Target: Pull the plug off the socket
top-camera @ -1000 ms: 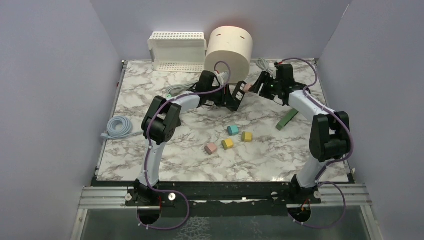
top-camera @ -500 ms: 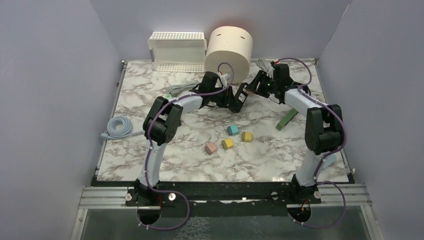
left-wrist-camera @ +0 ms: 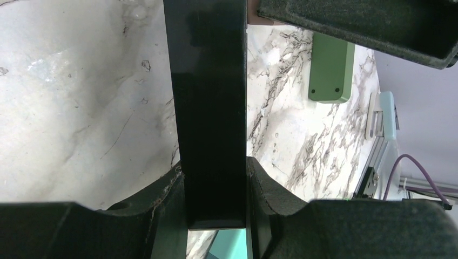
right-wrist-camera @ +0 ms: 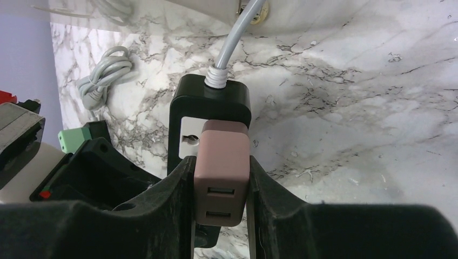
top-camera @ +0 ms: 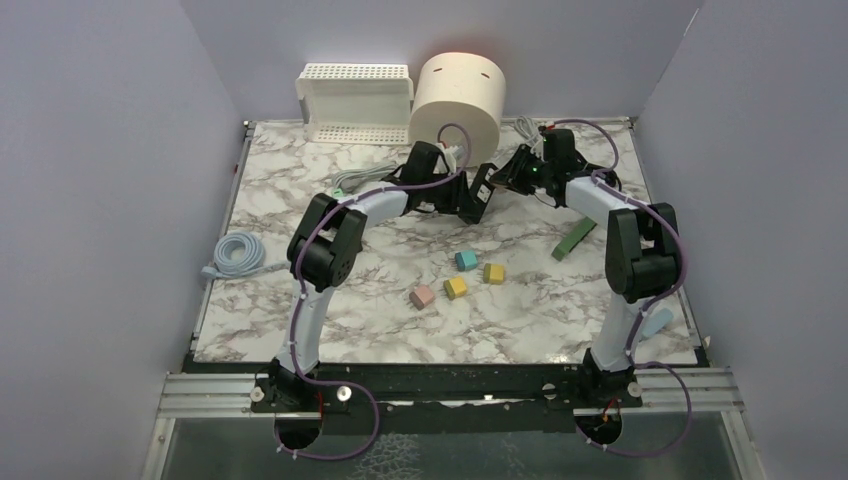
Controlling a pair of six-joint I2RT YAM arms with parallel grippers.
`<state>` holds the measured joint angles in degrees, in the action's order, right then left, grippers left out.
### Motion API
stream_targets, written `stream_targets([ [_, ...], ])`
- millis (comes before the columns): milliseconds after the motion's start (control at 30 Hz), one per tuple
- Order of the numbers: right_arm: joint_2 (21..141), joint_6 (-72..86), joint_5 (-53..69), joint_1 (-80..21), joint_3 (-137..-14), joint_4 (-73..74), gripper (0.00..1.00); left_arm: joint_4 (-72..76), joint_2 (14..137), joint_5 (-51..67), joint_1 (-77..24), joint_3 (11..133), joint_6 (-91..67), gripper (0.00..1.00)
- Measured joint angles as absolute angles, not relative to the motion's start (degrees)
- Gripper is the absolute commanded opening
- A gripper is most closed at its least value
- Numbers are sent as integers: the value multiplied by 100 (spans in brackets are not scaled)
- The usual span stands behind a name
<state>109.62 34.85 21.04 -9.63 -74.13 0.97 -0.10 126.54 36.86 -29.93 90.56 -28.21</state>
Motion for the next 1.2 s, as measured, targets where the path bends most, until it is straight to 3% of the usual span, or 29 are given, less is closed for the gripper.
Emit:
stream_targets([
  [433, 10949, 3389, 2200, -858, -7513, 121, 1, -1118, 12912, 3205, -3111, 10003, -2644, 0],
  [667, 10551, 2985, 1404, -991, -7684, 746, 1, -1249, 13021, 3124, -3234, 10337, -2648, 0],
  [1000, 10160, 3190, 2620, -611, -6335, -1310, 1, -1811, 13229, 3223, -3378, 10801, -2475, 0],
  [1100, 10141, 3039, 2954, -642, -6392, -1004, 1, -1892, 13332, 2926, -3374, 10836, -2593, 0],
  [1200, 10103, 2567, 2521, -1109, -6831, -1, 1, -1793, 13550, 2722, -3295, 10914, -2613, 0],
])
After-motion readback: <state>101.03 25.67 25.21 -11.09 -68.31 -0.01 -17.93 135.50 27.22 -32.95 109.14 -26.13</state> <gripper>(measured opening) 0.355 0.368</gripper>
